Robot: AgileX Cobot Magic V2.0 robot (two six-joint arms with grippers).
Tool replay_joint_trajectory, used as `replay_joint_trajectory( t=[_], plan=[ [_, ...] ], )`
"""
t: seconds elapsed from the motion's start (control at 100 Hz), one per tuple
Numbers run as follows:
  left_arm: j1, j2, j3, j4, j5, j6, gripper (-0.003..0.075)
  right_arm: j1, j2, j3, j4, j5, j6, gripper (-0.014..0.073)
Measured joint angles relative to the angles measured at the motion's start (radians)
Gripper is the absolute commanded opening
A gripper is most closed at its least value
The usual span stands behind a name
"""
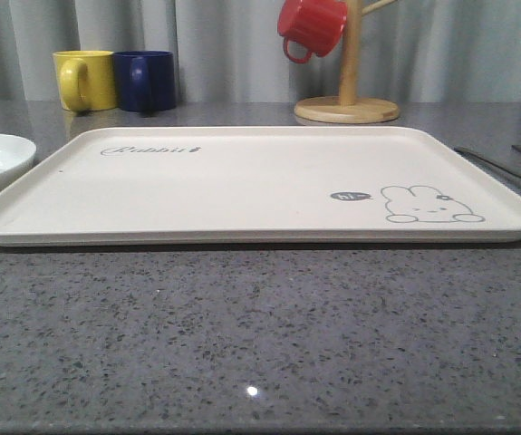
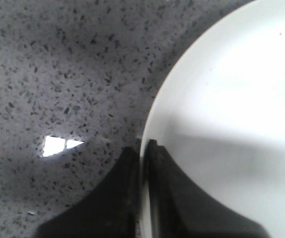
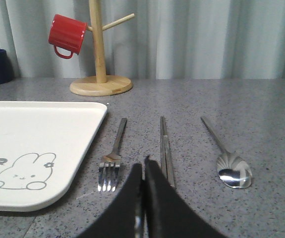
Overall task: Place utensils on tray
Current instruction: 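Lower the left gripper and grasp the white plate's rim, then lift the white plate and carry it over the tray, then lower the plate onto the tray and open the left gripper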
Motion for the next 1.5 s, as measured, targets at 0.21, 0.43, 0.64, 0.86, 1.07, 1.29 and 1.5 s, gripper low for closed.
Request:
replay_joint_trajectory(
  t=[0.21,0.43,0.64,0.86,1.07,1.29,1.5],
  plan=[
    [0.019,-0.038,0.000,-0.024,0.015,0.011,-0.0019,0.000,0.000,0.000,0.000,0.000,0.000,-0.0069],
    [0.092,-0.157,-0.046,-0.188,0.047,0.130,-0.0019,0.000,0.000,0.000,0.000,0.000,0.000,-0.0069],
    [0.069,-0.214,-0.099,-0.348,0.109,0.235,-0.0019,0.000,0.000,0.000,0.000,0.000,0.000,-0.0069],
    [-0.095,-0.184,-0.142,-0.369,0.120,0.245,-0.0019,0.000,0.000,0.000,0.000,0.000,0.000,-0.0069],
    [-0.262,-0.057,-0.185,-0.385,0.120,0.245,-0.0019,0.000,0.000,0.000,0.000,0.000,0.000,-0.0069],
    [-0.379,0.081,-0.218,-0.393,0.116,0.245,-0.0019,0.000,0.000,0.000,0.000,0.000,0.000,-0.0069],
    [-0.410,0.160,-0.225,-0.400,0.106,0.245,-0.0018,0.000,0.000,0.000,0.000,0.000,0.000,-0.0069]
  ],
)
